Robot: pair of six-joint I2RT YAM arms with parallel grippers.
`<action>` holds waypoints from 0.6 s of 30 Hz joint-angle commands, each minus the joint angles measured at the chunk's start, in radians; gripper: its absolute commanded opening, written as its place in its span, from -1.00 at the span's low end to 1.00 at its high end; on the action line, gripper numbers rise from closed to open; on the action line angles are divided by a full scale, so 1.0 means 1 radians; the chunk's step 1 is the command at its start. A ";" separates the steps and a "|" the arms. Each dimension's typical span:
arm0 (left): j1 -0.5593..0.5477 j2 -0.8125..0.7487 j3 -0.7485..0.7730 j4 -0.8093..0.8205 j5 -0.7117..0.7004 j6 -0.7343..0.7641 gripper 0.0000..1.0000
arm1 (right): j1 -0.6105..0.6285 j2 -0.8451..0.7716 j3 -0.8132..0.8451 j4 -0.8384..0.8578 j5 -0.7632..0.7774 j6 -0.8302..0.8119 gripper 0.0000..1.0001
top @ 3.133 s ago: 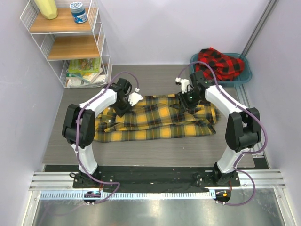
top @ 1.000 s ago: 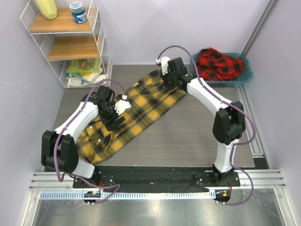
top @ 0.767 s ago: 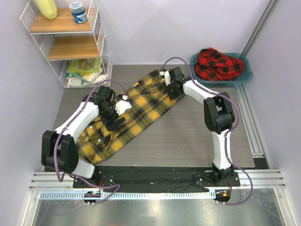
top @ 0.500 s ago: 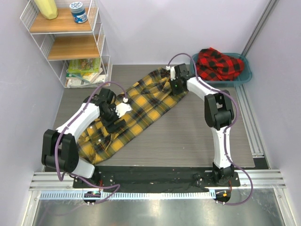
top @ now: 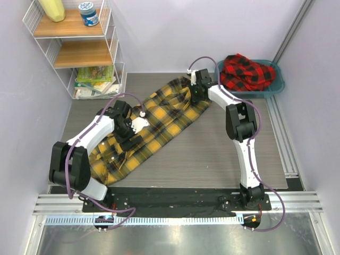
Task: Fold and stack the long sleeve shirts
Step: Fold the shirt
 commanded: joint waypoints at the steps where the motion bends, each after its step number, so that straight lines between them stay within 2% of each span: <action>1: -0.004 0.031 -0.014 0.036 0.009 0.005 0.45 | -0.005 0.008 0.002 0.014 0.062 -0.014 -0.74; 3: -0.007 0.073 -0.029 0.050 -0.015 0.013 0.35 | -0.013 0.001 -0.025 0.016 0.085 -0.022 -0.76; 8: -0.044 0.186 -0.063 0.058 -0.042 0.007 -0.10 | -0.038 0.007 -0.012 0.020 0.162 -0.036 -0.80; 10: -0.114 0.238 -0.042 0.053 -0.037 -0.054 -0.20 | -0.038 0.023 0.017 0.025 0.159 -0.036 -0.77; 13: -0.264 0.299 0.032 0.035 0.000 -0.134 -0.22 | -0.036 0.071 0.099 0.028 0.130 -0.025 -0.72; 14: -0.351 0.314 0.058 0.015 0.010 -0.192 -0.21 | -0.035 0.085 0.135 0.026 0.121 -0.022 -0.70; 18: -0.541 0.388 0.248 -0.042 0.125 -0.341 -0.21 | -0.036 0.053 0.156 0.034 0.077 -0.039 -0.68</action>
